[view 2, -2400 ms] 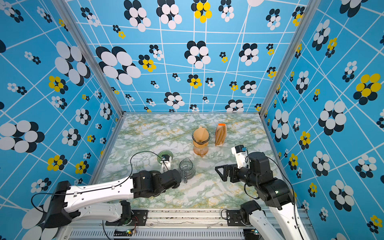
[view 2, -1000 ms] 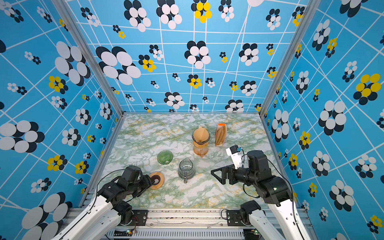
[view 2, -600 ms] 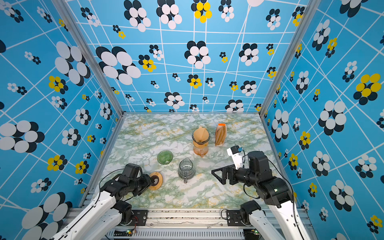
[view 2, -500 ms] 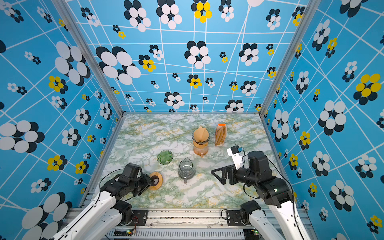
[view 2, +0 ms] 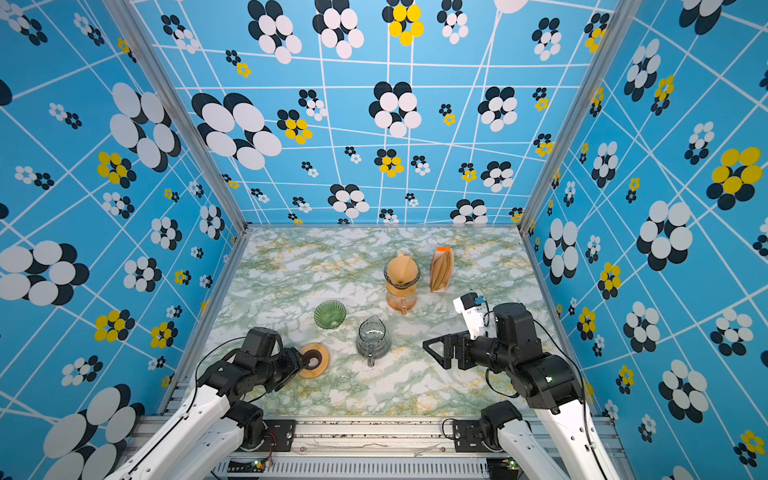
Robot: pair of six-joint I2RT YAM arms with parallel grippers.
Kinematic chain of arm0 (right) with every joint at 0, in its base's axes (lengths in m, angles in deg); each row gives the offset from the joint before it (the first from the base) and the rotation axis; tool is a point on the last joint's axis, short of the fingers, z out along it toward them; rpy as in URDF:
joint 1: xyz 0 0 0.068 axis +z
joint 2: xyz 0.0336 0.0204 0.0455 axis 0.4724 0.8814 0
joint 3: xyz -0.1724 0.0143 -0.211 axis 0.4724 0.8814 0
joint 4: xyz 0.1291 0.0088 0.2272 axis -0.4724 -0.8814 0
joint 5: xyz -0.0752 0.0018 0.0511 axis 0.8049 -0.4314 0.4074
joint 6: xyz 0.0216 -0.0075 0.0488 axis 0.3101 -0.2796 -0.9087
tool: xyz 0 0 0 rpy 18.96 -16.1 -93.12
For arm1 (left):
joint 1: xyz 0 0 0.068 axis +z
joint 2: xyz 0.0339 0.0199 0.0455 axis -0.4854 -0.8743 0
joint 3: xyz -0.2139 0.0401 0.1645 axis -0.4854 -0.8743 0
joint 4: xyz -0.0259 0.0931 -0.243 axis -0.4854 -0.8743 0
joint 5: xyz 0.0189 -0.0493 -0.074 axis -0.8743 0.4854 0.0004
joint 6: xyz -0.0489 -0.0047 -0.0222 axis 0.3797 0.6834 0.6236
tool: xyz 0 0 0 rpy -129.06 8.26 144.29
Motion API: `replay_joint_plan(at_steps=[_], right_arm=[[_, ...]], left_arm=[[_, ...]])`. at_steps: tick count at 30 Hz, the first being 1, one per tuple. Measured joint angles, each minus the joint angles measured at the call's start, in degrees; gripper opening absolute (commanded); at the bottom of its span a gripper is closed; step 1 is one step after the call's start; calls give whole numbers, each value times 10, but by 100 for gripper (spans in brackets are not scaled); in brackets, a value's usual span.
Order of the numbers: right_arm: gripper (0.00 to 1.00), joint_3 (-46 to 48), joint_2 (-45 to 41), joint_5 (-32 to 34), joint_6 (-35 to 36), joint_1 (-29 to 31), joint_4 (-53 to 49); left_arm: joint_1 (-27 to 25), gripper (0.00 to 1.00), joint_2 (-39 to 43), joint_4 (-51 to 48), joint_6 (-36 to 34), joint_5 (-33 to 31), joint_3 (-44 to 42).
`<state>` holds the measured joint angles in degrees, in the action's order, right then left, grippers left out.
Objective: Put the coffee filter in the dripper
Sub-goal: 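Lower the left gripper over the wooden ring and close on its edge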
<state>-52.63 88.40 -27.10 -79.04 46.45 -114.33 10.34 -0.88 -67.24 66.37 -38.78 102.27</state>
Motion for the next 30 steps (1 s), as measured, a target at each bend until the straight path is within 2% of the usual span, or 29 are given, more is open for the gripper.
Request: replay_joint_plan(at_steps=[12, 19, 30], right_arm=[[99, 0, 0, 7, -4, 0, 0], [99, 0, 0, 8, -4, 0, 0], [99, 0, 0, 9, -4, 0, 0]], left_arm=[[12, 55, -28, 3, -9, -8, 0], [23, 46, -65, 22, -21, -4, 0], [30, 44, -84, 50, -29, 3, 0]])
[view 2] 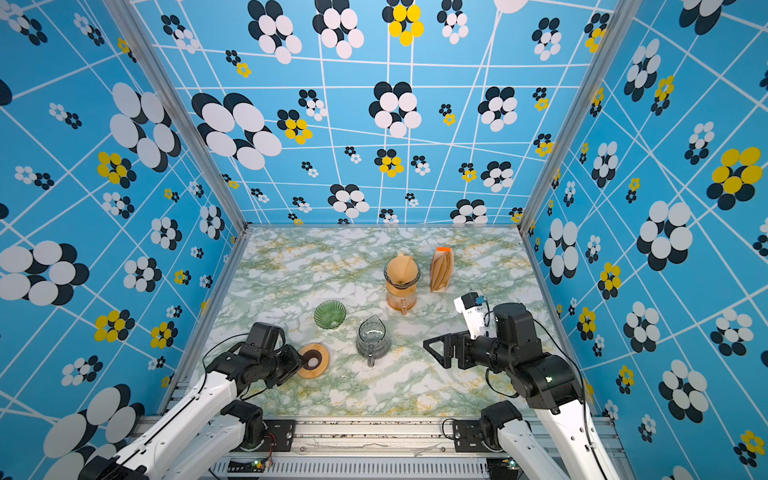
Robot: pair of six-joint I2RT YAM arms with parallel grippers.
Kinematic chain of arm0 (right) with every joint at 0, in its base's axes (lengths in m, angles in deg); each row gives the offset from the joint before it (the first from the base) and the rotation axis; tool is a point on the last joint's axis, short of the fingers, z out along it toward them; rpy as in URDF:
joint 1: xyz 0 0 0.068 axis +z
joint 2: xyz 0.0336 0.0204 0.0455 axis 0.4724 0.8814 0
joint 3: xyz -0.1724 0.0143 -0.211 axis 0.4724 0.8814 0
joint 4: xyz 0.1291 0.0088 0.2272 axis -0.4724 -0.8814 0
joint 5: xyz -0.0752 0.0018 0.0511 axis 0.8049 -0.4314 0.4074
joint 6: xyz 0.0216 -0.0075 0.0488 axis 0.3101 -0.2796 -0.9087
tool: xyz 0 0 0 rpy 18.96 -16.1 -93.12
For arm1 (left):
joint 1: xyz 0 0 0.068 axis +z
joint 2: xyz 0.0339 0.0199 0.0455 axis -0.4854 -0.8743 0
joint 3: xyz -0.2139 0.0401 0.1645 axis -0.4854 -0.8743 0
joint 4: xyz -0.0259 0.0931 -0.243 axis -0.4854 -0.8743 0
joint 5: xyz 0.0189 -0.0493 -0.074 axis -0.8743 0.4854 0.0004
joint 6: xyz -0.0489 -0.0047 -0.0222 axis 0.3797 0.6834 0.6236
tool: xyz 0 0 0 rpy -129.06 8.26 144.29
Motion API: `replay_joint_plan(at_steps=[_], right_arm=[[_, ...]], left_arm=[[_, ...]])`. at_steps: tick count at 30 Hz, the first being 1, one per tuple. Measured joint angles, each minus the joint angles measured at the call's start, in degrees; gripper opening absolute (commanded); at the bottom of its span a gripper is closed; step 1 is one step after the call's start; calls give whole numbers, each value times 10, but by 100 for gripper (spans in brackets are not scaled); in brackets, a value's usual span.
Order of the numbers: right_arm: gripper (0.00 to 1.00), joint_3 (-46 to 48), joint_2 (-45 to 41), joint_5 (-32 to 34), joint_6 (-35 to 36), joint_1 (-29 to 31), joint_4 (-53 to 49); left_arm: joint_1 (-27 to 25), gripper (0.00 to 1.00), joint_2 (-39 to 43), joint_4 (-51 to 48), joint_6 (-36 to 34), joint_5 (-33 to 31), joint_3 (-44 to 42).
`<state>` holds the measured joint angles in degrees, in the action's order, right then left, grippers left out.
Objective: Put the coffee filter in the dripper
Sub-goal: 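Lower the left gripper over the wooden ring and close on its edge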
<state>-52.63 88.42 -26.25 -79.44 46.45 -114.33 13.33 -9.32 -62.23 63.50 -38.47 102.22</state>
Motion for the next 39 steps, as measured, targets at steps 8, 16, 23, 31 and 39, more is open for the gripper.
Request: replay_joint_plan(at_steps=[8, 16, 23, 31, 39], right_arm=[[99, 1, 1, 0, 0, 0, 0], [99, 7, 1, 3, -2, 0, 0], [99, 9, 1, 4, -2, 0, 1], [99, 9, 1, 4, -4, 0, 2], [99, 9, 1, 4, -5, 0, 2]], left_arm=[[3, 39, -12, 27, 2, 10, -8], [3, 42, -12, 66, 6, 23, -19], [3, 49, -12, 99, 10, 38, -40], [3, 48, -4, 117, 10, 47, -53], [3, 44, 7, 137, 20, 52, -64]])
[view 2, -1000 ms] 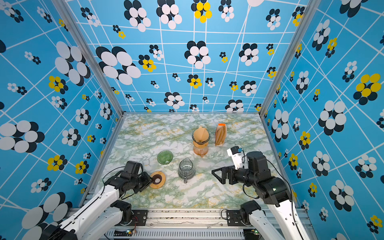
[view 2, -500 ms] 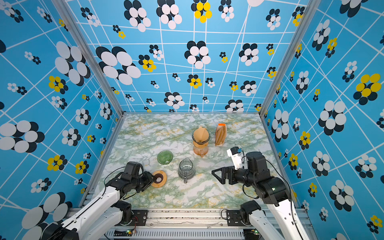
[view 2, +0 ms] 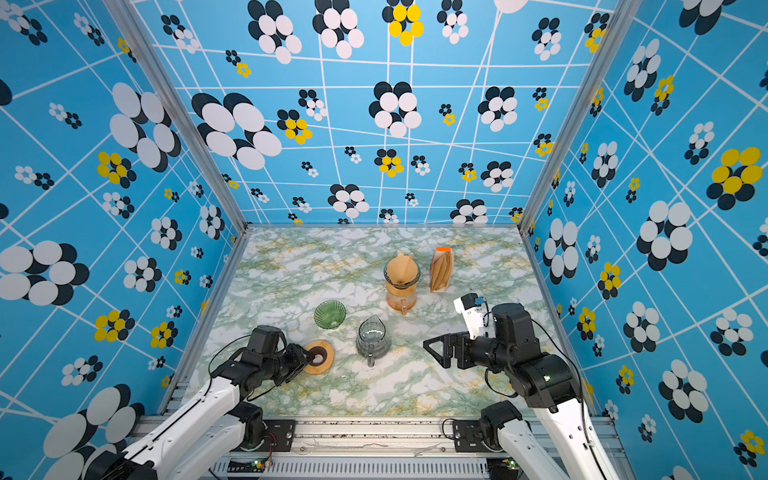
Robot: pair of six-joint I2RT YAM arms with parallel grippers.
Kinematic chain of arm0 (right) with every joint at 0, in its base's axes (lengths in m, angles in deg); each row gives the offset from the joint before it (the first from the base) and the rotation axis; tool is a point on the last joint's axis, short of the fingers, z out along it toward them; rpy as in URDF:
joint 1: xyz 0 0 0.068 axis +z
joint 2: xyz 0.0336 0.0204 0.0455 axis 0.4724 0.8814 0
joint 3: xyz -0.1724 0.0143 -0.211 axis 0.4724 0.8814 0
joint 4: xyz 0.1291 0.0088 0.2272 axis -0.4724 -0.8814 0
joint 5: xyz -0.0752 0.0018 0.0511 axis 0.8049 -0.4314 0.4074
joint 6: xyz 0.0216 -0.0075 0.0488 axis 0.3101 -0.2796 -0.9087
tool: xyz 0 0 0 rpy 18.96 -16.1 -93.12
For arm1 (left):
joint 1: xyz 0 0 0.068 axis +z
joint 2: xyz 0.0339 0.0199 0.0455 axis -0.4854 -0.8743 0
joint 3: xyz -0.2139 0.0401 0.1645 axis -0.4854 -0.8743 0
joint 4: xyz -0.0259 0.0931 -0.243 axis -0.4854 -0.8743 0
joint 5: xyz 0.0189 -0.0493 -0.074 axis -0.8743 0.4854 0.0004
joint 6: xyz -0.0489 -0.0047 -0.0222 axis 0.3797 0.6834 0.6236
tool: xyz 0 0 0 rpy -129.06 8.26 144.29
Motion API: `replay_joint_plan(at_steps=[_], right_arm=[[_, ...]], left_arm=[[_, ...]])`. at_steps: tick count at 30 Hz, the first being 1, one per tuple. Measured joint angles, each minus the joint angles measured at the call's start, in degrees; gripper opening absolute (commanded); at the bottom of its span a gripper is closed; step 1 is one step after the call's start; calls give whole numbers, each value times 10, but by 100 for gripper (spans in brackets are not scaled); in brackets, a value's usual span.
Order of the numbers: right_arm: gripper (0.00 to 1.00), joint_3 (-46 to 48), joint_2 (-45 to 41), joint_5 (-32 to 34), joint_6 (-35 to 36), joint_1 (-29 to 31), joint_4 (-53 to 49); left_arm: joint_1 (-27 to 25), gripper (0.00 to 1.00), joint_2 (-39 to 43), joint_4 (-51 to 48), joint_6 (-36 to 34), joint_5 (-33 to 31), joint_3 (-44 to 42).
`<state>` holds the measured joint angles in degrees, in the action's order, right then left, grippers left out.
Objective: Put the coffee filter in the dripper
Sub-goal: 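Lower the left gripper over the wooden ring and close on its edge, then lift the wooden ring upright with the left gripper and carry it over the pitcher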
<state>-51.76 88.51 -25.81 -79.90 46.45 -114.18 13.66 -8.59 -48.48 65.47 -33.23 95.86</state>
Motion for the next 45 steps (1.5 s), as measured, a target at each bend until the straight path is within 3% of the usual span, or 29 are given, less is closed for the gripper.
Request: replay_joint_plan(at_steps=[3, 17, 29, 45], right_arm=[[99, 0, 0, 0, 0, 0, 0], [99, 0, 0, 2, 0, 0, 0], [99, 0, 1, 9, 0, 0, 0], [99, 0, 1, 11, 0, 0, 0]], left_arm=[[0, 37, 5, 3, 2, 1, 0], [0, 30, 5, 29, 15, 5, 8], [0, 19, -27, 25, 5, 5, 65], [0, 16, -38, -115, -92, 14, 183]])
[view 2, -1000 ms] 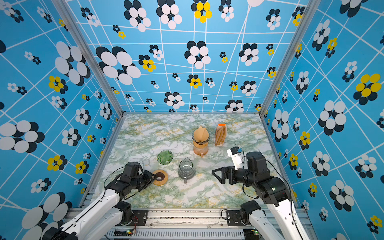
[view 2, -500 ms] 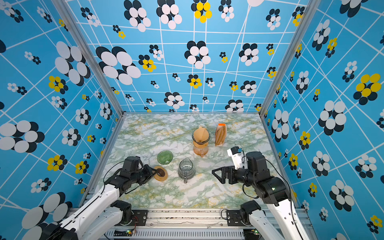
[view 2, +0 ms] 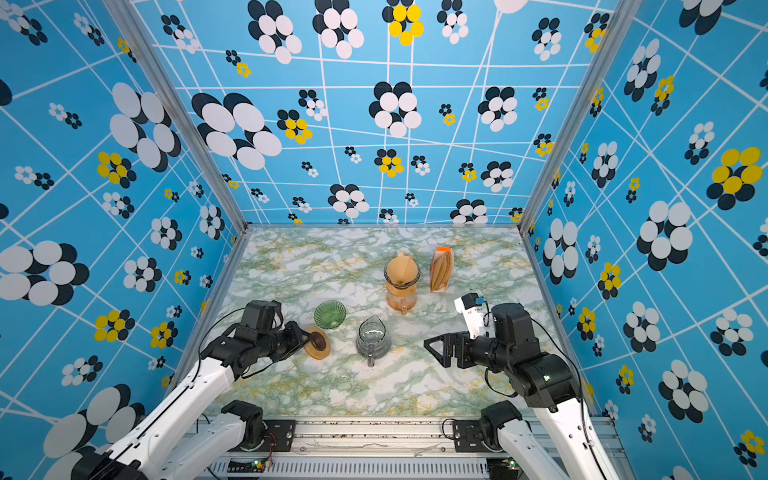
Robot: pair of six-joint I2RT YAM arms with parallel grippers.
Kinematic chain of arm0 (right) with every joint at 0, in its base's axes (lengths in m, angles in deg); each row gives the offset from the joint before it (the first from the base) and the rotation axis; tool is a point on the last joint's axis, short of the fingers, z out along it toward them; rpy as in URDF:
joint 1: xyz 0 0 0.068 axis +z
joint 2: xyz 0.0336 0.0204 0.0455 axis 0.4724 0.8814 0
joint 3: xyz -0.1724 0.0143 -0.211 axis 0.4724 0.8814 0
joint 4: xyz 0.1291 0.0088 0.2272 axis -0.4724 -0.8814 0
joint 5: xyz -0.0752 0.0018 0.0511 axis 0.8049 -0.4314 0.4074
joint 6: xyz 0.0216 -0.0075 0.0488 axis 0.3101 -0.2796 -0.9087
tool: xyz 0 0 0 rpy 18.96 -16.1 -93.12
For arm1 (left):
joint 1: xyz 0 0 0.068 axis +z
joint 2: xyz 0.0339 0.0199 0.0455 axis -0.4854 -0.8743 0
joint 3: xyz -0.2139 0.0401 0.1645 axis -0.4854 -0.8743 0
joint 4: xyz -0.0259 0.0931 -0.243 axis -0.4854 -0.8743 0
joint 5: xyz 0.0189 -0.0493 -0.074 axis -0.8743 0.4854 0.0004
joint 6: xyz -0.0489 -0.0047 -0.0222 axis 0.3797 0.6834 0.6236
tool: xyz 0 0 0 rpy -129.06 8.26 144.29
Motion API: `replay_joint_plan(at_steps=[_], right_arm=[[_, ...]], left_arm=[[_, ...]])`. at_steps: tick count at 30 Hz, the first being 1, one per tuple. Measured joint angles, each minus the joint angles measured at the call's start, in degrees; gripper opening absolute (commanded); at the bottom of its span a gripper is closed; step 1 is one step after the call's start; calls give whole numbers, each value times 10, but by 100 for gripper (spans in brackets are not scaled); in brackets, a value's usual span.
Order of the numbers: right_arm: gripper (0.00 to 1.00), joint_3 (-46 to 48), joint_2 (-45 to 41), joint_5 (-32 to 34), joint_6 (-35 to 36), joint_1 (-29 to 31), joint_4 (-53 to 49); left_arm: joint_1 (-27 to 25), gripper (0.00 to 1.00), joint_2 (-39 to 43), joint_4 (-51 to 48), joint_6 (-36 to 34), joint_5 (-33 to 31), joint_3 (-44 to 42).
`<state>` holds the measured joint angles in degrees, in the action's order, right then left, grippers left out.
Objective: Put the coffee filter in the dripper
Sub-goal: 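Lift the wooden ring upright with the left gripper and carry it over the pitcher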
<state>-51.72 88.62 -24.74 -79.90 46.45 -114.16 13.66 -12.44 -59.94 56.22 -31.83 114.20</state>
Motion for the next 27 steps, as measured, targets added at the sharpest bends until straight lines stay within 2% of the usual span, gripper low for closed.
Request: replay_joint_plan(at_steps=[6, 11, 19, 27], right_arm=[[99, 0, 0, 0, -2, 0, 2], [99, 0, 1, -1, -7, 0, 8], [98, 0, 2, -1, -15, 0, 20], [98, 5, 3, -1, -17, 0, 33]], left_arm=[[0, 16, 4, -16, -34, 58, 36], [0, 16, 12, 17, -23, 122, 42], [-19, 16, 16, 129, 37, 190, 30], [-65, 17, -19, 279, 109, 214, -12]])
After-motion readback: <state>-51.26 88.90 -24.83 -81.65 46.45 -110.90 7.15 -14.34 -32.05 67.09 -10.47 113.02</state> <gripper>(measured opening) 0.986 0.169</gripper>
